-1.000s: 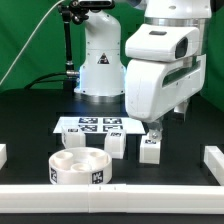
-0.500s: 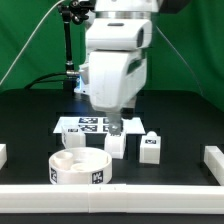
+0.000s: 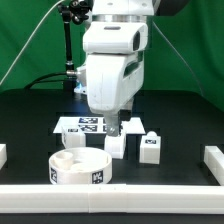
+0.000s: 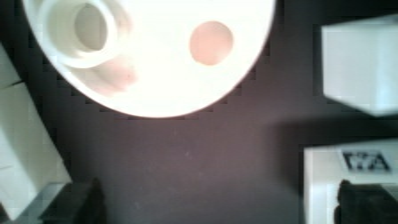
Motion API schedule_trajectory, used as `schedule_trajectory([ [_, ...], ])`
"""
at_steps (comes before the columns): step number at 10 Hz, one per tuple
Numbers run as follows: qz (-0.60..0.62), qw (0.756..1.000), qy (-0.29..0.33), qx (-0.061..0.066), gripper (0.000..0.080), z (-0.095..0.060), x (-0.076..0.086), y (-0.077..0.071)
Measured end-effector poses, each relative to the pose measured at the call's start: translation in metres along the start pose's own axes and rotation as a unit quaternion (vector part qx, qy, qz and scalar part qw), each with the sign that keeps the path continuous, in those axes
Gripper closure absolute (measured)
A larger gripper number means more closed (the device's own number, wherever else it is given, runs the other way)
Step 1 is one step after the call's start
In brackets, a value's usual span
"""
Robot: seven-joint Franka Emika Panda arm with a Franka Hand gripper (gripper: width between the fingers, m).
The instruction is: Assemble stool
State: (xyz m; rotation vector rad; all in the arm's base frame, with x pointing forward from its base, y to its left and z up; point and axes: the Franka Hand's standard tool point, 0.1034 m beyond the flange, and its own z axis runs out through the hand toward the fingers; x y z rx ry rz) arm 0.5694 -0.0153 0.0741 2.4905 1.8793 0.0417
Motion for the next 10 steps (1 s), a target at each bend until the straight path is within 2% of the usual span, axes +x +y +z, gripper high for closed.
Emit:
schedule_trajectory([
  [1,-0.038,0.999,0.002,-0.003,0.0150,0.007,-0.013,-0.006],
  [3,-0.079,0.997,0.000,0.006,0.0150,0.016,-0.037,-0.014],
  [6,-0.070,0.998,0.000,0.006,0.0150,0.016,-0.037,-0.014],
  [10,-0.091,0.996,0.000,0.021,0.0150,0.034,-0.054,-0.019],
])
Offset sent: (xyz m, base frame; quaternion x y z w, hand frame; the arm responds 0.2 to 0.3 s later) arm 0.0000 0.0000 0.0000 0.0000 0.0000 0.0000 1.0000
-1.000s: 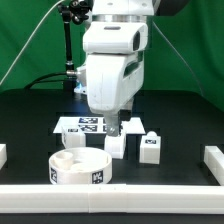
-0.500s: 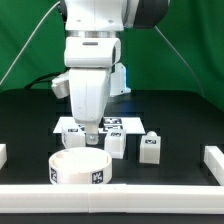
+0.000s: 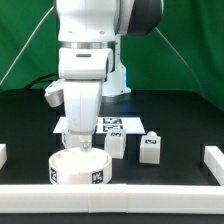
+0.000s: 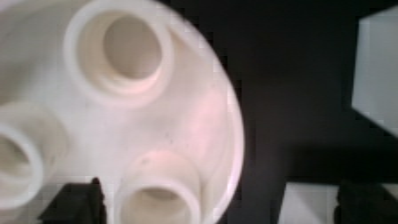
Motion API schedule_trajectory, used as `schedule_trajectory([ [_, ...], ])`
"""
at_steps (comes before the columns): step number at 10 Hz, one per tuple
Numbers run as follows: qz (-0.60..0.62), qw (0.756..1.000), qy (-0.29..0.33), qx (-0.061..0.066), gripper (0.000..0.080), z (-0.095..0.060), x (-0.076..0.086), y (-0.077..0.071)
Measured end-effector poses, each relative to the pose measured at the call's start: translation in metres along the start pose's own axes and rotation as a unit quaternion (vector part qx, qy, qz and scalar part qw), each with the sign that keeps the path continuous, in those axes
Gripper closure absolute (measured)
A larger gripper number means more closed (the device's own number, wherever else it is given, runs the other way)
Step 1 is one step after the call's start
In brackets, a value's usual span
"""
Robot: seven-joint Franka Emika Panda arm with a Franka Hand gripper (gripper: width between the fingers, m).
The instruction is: Assemble stool
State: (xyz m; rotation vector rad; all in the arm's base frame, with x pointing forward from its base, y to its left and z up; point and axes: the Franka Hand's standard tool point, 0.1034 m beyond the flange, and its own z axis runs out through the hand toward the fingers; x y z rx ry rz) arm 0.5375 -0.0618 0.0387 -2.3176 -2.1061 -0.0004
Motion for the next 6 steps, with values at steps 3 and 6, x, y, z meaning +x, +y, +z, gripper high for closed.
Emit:
schedule_trajectory([
  [3,0.004,1.000,0.002,0.012,0.0150,0.015,-0.004,-0.003],
  [6,0.007,1.000,0.003,0.020,0.0150,0.024,-0.005,-0.008],
])
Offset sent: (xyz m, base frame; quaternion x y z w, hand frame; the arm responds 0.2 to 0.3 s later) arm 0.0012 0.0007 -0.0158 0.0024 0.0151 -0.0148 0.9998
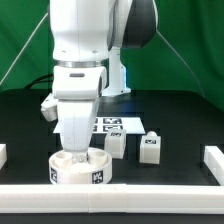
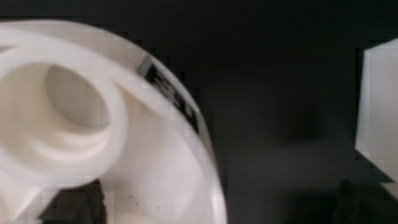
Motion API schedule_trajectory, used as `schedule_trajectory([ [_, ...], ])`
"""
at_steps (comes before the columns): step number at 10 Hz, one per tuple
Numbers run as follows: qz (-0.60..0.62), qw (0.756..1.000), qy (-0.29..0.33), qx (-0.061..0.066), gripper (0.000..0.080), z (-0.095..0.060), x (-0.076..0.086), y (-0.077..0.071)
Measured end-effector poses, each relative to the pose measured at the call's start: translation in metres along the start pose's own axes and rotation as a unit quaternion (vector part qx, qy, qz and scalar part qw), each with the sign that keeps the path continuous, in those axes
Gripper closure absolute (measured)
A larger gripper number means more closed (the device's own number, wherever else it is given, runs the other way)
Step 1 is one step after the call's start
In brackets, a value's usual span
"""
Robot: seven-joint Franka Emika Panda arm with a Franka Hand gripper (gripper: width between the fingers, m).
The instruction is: Assemble stool
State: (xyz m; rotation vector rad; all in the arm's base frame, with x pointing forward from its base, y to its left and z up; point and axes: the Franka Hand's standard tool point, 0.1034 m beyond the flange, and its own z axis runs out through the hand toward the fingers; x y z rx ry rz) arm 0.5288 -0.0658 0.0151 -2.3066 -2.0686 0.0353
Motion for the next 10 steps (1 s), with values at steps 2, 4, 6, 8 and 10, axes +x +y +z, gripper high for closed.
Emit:
schedule_trajectory([
  [2,0.000,1.000,0.000,0.000,0.0265,0.0003,-0.0001,-0.0002],
  [4,0.000,1.000,0.000,0.000,0.0583,0.0005,-0.0001,-0.0004],
  [6,0.000,1.000,0.000,0.001,0.0713,0.0006,-0.0001,-0.0004],
  [8,0.000,1.000,0.000,-0.001,0.0770,-0.0001,0.0000,0.0002],
  [10,0.000,1.000,0.000,-0.001,0.0770,-0.0002,0.0000,0.0003],
])
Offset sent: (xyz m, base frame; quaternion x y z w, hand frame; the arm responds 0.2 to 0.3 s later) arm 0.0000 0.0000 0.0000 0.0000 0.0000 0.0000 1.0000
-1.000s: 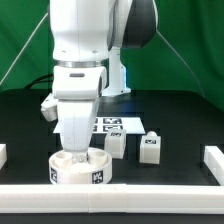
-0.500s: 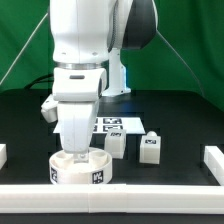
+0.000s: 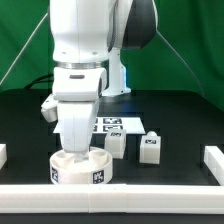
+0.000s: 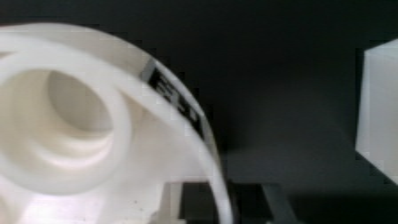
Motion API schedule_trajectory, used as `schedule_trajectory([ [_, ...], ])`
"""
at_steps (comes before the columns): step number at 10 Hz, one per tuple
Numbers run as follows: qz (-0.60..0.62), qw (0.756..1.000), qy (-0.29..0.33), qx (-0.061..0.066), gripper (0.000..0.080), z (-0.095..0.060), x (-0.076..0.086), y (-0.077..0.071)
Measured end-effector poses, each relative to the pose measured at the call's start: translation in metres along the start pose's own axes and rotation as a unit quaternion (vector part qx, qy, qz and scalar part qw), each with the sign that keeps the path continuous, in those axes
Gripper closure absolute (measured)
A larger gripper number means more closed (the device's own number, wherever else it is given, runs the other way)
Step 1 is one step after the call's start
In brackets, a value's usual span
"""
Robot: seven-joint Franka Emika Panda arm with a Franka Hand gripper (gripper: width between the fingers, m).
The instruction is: Assemble stool
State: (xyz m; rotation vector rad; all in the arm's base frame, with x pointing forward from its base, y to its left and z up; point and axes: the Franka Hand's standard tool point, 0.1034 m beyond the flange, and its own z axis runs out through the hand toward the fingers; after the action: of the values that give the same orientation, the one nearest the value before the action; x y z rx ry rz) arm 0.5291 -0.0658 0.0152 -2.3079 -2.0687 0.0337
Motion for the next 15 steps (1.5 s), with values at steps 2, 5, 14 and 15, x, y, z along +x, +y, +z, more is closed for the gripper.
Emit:
schedule_trajectory([
  [2,0.001,1.000,0.000,0.000,0.0770,0.000,0.002,0.001],
  [5,0.003,1.000,0.006,-0.003,0.0770,0.000,0.039,0.015],
  [14,0.122,0.991,0.034,-0.035,0.0770,0.001,0.155,0.030],
  [15,0.116,0.992,0.033,-0.035,0.0770,0.001,0.153,0.029],
])
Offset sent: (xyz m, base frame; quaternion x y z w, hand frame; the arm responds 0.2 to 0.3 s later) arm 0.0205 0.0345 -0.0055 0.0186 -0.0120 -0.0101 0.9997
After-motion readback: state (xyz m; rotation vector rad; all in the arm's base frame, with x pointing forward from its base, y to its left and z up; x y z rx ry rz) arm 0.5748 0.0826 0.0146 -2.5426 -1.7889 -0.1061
